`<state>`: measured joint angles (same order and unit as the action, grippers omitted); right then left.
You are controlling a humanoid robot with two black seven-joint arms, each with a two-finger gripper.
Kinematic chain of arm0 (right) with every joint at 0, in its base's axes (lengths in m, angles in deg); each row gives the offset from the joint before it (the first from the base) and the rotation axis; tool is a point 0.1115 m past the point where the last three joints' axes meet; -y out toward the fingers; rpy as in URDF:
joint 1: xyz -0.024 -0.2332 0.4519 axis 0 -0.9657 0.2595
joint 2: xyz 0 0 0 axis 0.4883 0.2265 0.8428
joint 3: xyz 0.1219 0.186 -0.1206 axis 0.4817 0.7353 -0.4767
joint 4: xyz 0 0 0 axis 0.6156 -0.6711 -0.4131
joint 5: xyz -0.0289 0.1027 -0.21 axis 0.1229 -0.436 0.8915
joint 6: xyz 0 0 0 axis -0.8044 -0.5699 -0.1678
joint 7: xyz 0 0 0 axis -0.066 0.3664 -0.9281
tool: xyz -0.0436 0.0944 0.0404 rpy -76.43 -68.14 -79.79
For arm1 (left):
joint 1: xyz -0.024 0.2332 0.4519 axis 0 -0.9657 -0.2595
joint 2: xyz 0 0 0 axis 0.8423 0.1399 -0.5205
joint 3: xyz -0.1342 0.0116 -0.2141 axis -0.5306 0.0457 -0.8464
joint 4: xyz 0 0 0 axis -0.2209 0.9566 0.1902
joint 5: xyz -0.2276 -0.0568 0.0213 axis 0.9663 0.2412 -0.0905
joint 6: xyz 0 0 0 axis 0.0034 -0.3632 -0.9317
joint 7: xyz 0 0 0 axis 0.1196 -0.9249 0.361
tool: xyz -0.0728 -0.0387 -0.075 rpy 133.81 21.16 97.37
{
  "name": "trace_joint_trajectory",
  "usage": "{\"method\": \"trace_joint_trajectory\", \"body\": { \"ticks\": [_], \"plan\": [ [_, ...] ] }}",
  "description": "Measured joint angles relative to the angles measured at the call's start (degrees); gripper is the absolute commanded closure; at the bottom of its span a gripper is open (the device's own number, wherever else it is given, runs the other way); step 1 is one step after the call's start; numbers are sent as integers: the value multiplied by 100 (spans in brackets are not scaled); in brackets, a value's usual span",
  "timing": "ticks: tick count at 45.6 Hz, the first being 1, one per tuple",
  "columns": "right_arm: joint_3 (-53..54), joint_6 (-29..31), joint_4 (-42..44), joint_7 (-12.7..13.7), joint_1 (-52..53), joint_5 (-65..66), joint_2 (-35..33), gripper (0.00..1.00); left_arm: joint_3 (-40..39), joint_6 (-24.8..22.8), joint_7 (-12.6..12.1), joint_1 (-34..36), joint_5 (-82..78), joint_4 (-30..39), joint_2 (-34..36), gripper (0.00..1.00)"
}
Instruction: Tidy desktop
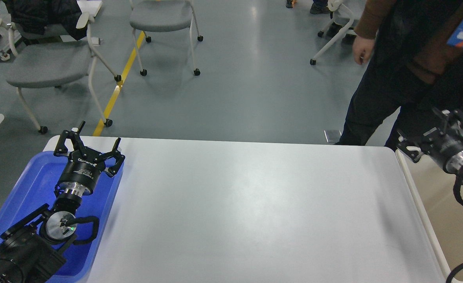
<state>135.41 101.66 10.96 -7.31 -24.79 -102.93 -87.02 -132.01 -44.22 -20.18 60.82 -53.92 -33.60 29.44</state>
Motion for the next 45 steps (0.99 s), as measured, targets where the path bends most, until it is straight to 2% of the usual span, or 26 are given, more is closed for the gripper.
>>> {"method": "trace_joint_trajectory", "body": {
  "ticks": [11, 20, 31, 45],
  "plan": [
    [100, 456, -1100, -33, -182, 6, 295, 0, 0, 2, 0, 3, -1, 2, 0, 0],
    [90, 821, -1431, -41, -385, 52, 822, 0, 0, 2, 0, 6, -1, 2, 0, 0],
    [78, 1050, -1470, -45, -607, 83, 1441, 0, 0, -2, 0, 3, 1, 3, 0, 0],
    [-33, 1268, -1032, -46, -700, 97, 2003, 0, 0, -6, 0, 1, 1, 2, 0, 0]
  ]
}}
